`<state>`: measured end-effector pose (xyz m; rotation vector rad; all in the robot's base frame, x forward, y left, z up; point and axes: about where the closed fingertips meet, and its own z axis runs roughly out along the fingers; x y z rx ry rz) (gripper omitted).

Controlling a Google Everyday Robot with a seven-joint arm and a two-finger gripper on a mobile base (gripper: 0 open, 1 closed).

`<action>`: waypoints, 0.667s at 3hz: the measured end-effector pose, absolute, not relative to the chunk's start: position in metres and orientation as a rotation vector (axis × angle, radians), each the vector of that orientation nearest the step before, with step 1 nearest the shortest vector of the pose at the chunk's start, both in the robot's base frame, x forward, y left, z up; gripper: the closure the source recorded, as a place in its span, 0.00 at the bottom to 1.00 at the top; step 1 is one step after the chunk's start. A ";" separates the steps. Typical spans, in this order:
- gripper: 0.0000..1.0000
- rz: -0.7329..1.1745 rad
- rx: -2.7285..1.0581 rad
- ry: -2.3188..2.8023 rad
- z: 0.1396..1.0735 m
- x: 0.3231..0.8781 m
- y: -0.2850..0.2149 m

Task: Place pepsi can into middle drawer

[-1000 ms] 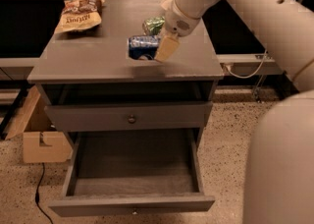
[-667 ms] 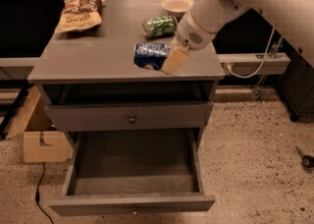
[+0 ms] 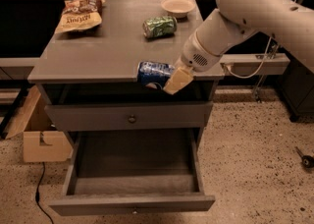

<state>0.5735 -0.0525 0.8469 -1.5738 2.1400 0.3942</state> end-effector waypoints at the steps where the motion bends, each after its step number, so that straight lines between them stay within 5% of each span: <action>1: 1.00 0.440 -1.589 2.164 0.829 0.560 -0.042; 2: 1.00 0.523 -1.599 2.186 0.795 0.524 -0.011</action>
Offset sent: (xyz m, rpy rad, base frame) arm -0.1139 0.0826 -0.1269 0.0251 0.2446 0.0616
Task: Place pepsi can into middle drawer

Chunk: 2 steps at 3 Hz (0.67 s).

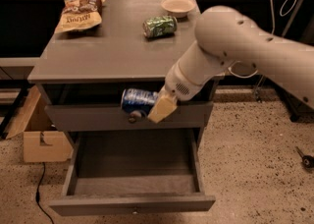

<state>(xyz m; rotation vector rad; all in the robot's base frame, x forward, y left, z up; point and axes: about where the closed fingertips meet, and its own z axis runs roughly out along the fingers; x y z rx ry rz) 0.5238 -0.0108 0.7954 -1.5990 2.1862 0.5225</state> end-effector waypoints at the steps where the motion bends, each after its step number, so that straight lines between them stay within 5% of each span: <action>1: 1.00 0.619 -1.592 2.237 0.737 0.487 0.023; 2: 1.00 0.711 -1.540 2.263 0.666 0.475 0.065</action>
Offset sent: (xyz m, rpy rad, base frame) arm -0.0634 0.1162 -0.2015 0.1028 0.2203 -0.0394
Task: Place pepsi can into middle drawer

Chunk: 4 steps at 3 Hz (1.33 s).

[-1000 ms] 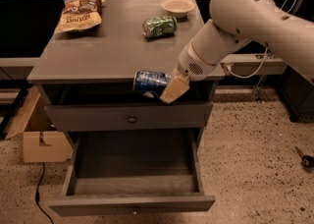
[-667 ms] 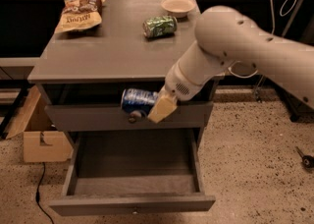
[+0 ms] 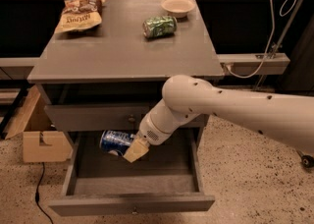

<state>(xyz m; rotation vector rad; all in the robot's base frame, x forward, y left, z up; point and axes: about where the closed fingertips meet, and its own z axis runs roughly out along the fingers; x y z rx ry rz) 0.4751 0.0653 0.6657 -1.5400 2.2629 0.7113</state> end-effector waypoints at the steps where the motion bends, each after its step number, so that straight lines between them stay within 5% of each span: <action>1: 1.00 0.711 -1.540 2.263 0.666 0.475 0.065; 4: 1.00 0.655 -1.377 2.415 0.539 0.480 0.031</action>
Offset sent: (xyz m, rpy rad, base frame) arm -0.0039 -0.0096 -0.0443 0.0156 0.0391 -0.0632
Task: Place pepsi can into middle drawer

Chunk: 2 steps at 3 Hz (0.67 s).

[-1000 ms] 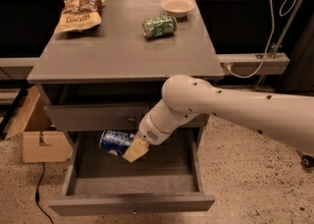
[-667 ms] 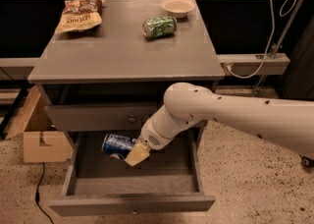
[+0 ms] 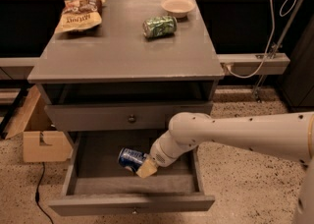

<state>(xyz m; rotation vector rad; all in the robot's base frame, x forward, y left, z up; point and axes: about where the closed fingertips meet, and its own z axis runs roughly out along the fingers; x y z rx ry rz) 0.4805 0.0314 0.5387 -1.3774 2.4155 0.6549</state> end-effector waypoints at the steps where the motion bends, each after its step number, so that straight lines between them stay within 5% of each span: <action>1: 1.00 0.585 -1.303 2.457 0.499 0.495 0.016; 2: 1.00 0.573 -1.254 2.464 0.468 0.513 0.010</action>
Offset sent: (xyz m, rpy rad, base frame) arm 0.0589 -0.0286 -0.1115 -0.0166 -0.0436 -0.1487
